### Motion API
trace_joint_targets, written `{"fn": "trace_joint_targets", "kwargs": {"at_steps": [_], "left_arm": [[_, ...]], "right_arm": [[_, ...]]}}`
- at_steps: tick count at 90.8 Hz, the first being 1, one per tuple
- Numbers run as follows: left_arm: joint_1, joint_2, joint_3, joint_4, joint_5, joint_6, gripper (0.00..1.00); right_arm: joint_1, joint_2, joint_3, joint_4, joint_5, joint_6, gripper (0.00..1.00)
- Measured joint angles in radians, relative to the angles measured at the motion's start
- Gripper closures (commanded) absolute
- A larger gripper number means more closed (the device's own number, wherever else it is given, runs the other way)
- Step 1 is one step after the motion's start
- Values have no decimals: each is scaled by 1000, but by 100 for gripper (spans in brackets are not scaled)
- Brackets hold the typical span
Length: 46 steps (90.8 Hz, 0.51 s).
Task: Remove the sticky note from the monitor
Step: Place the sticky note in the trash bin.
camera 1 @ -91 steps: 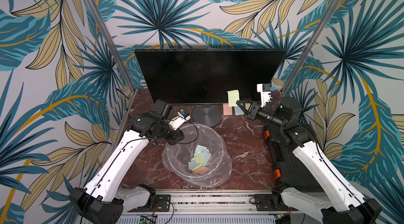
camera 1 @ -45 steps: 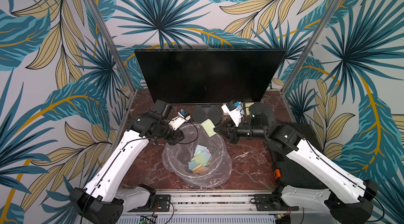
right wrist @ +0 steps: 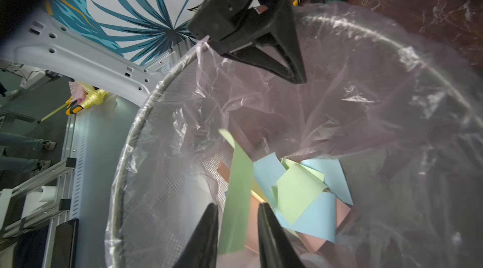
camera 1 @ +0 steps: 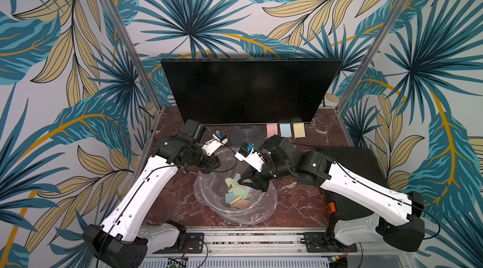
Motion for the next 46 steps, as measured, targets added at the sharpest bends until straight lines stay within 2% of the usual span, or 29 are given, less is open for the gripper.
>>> {"fn": "trace_joint_targets", "kwargs": {"at_steps": [6,46], "left_arm": [[0,0,0,0,0,0,48],[0,0,0,0,0,0,48]], "right_arm": [[10,0,3,-6,2,-13,47],[15,-44,-5,39,43,-26,43]]}}
